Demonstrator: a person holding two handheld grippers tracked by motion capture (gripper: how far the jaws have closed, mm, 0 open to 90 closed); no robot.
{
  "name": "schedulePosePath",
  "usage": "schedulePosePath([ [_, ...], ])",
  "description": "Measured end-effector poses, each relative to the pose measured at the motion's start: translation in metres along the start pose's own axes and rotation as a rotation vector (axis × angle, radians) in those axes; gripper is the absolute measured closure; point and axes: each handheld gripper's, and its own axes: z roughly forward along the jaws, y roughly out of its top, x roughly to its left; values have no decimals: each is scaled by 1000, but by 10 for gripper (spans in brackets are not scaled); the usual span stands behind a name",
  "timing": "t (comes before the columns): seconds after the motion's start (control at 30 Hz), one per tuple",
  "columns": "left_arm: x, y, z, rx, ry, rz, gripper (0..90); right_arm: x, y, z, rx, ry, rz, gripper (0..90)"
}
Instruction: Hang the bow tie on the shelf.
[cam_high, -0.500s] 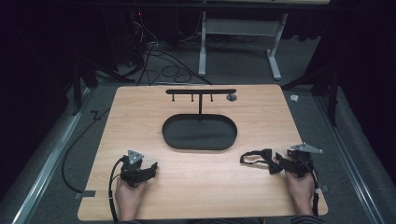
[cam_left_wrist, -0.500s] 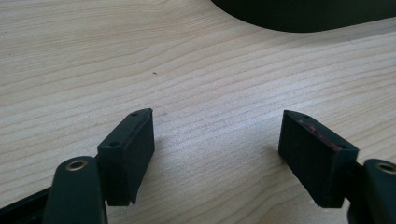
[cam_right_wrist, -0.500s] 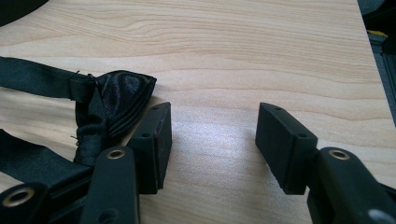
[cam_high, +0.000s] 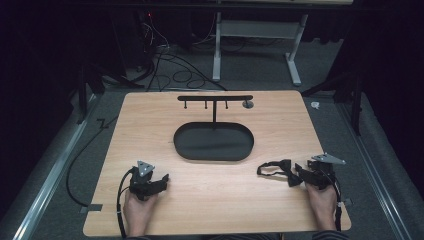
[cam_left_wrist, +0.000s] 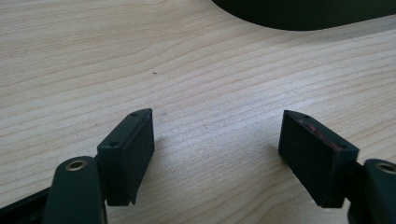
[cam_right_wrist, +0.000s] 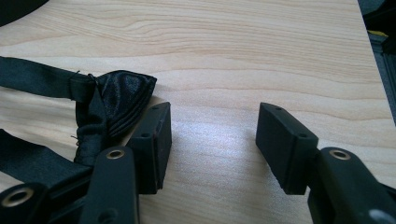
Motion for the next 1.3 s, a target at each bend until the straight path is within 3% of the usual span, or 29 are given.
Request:
schedulePosePath([
  [0.53,0,0,0,0,0,0,273,-3,0,-2,4,11,4,492],
  [0.73,0,0,0,1,0,1,273,-4,-1,-10,-23,28,14,497],
  [1.3,0,0,0,0,1,0,273,7,4,-25,-78,132,-23,529],
])
